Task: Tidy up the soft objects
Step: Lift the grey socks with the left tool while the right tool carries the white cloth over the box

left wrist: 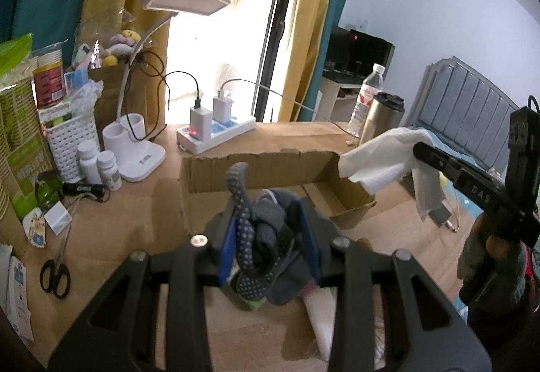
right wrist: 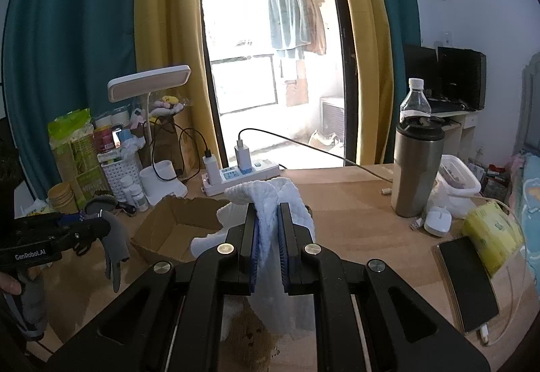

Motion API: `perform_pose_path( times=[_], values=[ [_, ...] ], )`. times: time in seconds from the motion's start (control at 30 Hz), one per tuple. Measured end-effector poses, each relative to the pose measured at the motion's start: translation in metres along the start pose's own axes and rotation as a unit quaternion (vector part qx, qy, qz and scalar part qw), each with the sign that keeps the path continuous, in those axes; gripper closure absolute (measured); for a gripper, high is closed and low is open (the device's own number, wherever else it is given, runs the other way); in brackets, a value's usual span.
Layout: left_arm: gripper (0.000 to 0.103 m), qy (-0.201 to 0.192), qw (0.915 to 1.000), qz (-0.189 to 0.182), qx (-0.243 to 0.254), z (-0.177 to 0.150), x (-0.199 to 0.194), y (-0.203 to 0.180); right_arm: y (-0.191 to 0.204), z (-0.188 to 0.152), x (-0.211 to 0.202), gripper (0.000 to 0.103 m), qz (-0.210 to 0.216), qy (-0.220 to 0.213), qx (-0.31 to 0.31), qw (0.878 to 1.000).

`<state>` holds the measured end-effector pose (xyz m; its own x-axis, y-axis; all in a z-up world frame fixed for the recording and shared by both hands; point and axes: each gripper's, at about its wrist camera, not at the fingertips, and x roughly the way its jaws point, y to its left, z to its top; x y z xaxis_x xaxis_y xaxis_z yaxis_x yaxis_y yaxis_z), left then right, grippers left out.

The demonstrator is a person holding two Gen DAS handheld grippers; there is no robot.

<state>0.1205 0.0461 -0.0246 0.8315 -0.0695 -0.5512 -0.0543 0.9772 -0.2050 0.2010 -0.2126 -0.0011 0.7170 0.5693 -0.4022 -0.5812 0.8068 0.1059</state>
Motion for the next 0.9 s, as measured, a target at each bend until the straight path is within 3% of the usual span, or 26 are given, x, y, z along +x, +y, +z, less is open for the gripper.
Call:
perform_pose_path(
  times=[0.9],
  values=[
    [0.067, 0.016, 0.9994, -0.027, 0.015, 0.033, 0.079, -0.003, -0.007, 0.013, 0.073, 0.091, 0.025, 0.034, 0.000, 0.999]
  ],
)
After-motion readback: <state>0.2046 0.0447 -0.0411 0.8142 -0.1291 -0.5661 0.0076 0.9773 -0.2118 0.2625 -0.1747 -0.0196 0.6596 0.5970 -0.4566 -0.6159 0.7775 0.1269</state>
